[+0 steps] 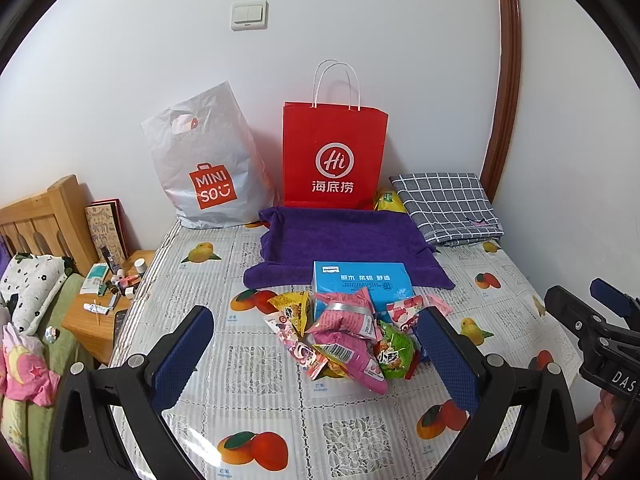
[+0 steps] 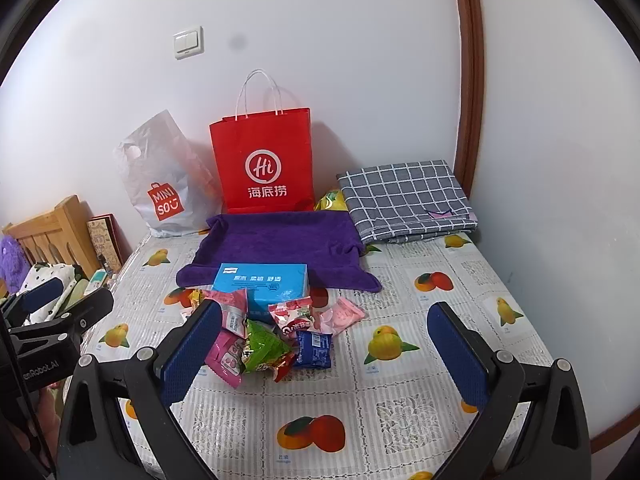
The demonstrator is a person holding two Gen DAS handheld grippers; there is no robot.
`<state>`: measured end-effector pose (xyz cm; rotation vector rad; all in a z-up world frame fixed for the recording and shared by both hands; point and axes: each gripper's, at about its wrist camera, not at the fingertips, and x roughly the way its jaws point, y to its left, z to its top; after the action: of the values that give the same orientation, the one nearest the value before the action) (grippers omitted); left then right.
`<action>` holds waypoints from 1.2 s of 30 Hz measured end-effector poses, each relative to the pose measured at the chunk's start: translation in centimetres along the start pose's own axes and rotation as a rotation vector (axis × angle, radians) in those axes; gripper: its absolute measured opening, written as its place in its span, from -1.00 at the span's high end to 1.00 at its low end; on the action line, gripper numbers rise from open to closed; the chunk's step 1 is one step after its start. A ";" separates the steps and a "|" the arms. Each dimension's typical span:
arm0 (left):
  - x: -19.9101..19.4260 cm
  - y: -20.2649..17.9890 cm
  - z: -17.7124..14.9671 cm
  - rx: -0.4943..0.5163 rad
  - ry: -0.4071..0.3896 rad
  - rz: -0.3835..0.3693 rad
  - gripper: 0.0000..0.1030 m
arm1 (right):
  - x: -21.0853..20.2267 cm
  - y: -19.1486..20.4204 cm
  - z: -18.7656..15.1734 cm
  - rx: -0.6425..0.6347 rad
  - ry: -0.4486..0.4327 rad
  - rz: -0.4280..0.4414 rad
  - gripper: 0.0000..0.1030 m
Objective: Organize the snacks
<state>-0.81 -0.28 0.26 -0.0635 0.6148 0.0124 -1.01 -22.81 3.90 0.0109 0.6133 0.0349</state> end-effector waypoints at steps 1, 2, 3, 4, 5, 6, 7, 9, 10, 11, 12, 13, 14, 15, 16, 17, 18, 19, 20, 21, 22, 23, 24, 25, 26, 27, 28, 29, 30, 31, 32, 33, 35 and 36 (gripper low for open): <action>0.0 0.1 0.1 0.001 0.000 -0.001 -0.99 | 0.0 0.1 0.0 0.000 0.000 0.000 -0.96; 0.0 0.1 0.1 0.001 0.000 -0.001 -0.99 | -0.1 0.2 -0.1 -0.001 0.000 0.000 -0.96; 0.0 0.2 0.1 0.003 0.000 -0.001 -0.99 | -0.1 0.2 -0.1 0.000 -0.001 0.001 -0.96; 0.0 0.1 0.1 0.002 0.000 0.000 -0.99 | -0.1 0.2 -0.1 0.000 -0.002 0.002 -0.96; 0.0 0.1 0.1 0.001 0.000 0.000 -0.99 | -0.2 0.2 -0.1 0.001 -0.002 0.004 -0.96; 0.0 0.2 0.1 0.002 0.000 -0.002 -0.99 | -0.2 0.2 -0.1 0.001 -0.004 0.006 -0.96; 0.0 0.0 0.1 0.003 0.000 -0.001 -0.99 | -0.2 0.2 -0.1 0.001 -0.004 0.007 -0.96; 0.0 0.0 0.1 0.004 -0.001 -0.001 -0.99 | -0.3 0.2 -0.1 0.002 -0.005 0.006 -0.96; 0.0 0.0 0.1 0.004 -0.001 -0.002 -0.99 | -0.3 0.2 -0.1 0.003 -0.006 0.007 -0.96; 0.0 0.0 0.1 0.004 0.000 -0.002 -0.99 | -0.3 0.2 -0.1 0.004 -0.005 0.008 -0.96; 0.0 0.0 0.1 0.004 0.000 -0.001 -0.99 | -0.3 0.2 -0.1 0.003 -0.004 0.009 -0.96; 0.0 -0.1 0.1 0.004 0.000 -0.001 -0.99 | -0.2 0.2 -0.1 0.002 -0.004 0.007 -0.96; 0.0 0.0 0.1 0.005 0.000 -0.001 -0.99 | -0.2 0.2 -0.2 0.002 -0.003 0.006 -0.96; 0.0 -0.1 0.1 0.006 0.001 -0.001 -0.99 | -0.2 0.2 -0.2 0.003 -0.003 0.006 -0.96; 0.0 -0.2 0.0 0.007 0.001 0.000 -0.99 | -0.1 0.2 -0.2 0.003 -0.003 0.007 -0.96; 0.0 -0.2 0.0 0.008 0.000 0.004 -0.99 | -0.1 0.2 -0.2 0.007 -0.003 0.008 -0.96; 0.0 -0.3 -0.1 0.009 -0.002 0.007 -0.99 | 0.0 0.2 -0.3 0.011 -0.001 0.010 -0.96; 0.0 -0.4 -0.2 0.010 -0.005 0.007 -0.99 | 0.0 0.2 -0.3 0.014 -0.002 0.013 -0.96; 0.1 -0.5 -0.3 0.010 -0.005 0.005 -0.99 | 0.0 0.2 -0.4 0.016 -0.002 0.016 -0.96; 0.1 -0.6 -0.4 0.013 -0.004 0.003 -0.99 | 0.2 0.2 -0.4 0.017 -0.002 0.022 -0.96; 0.3 -0.7 -0.5 0.018 -0.002 0.002 -0.99 | 0.2 0.3 -0.5 0.016 0.000 0.024 -0.96; 0.4 -0.8 -0.5 0.025 -0.001 0.003 -0.99 | 0.4 0.4 -0.5 0.013 0.001 0.026 -0.96; 0.5 -0.9 -0.5 0.029 -0.001 0.005 -0.99 | 0.5 0.4 -0.6 0.012 0.001 0.029 -0.96; 0.7 -0.9 -0.5 0.032 0.000 0.010 -0.99 | 0.8 0.4 -0.7 0.011 0.003 0.034 -0.96; 0.8 -0.9 -0.6 0.033 0.002 0.012 -0.99 | 1.1 0.4 -0.9 0.012 0.008 0.039 -0.96; 1.0 -0.8 -0.6 0.031 0.004 0.011 -0.99 | 1.3 0.4 -1.0 0.013 0.014 0.042 -0.96; 1.4 -0.6 -0.7 0.027 0.010 0.007 -0.99 | 1.7 0.3 -1.1 0.009 0.019 0.045 -0.96; 1.7 -0.5 -0.8 0.024 0.015 0.005 -0.99 | 2.4 0.1 -1.3 0.015 0.031 0.042 -0.96; 2.2 -0.3 -1.0 0.018 0.024 0.006 -0.99 | 2.9 -0.1 -1.4 0.019 0.040 0.036 -0.96; 2.6 -0.1 -1.2 0.013 0.030 0.007 -0.99 | 3.5 -0.2 -1.5 0.022 0.052 0.028 -0.96; 3.2 0.1 -1.4 0.008 0.042 0.006 -0.99 | 4.3 -0.4 -1.7 0.024 0.066 0.016 -0.96; 3.9 0.4 -1.6 0.008 0.056 0.002 -0.99 | 5.1 -0.7 -2.0 0.026 0.081 0.005 -0.96; 5.0 0.7 -2.1 0.009 0.080 0.002 -0.99 | 6.6 -1.2 -2.6 0.031 0.112 -0.003 -0.96; 5.6 0.9 -2.3 0.008 0.091 0.005 -0.99 | 7.7 -1.7 -3.0 0.041 0.135 -0.004 -0.96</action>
<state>2.42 0.44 -4.90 -0.0552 0.7062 0.0124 3.61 -24.25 -3.06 0.0468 0.7493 0.0189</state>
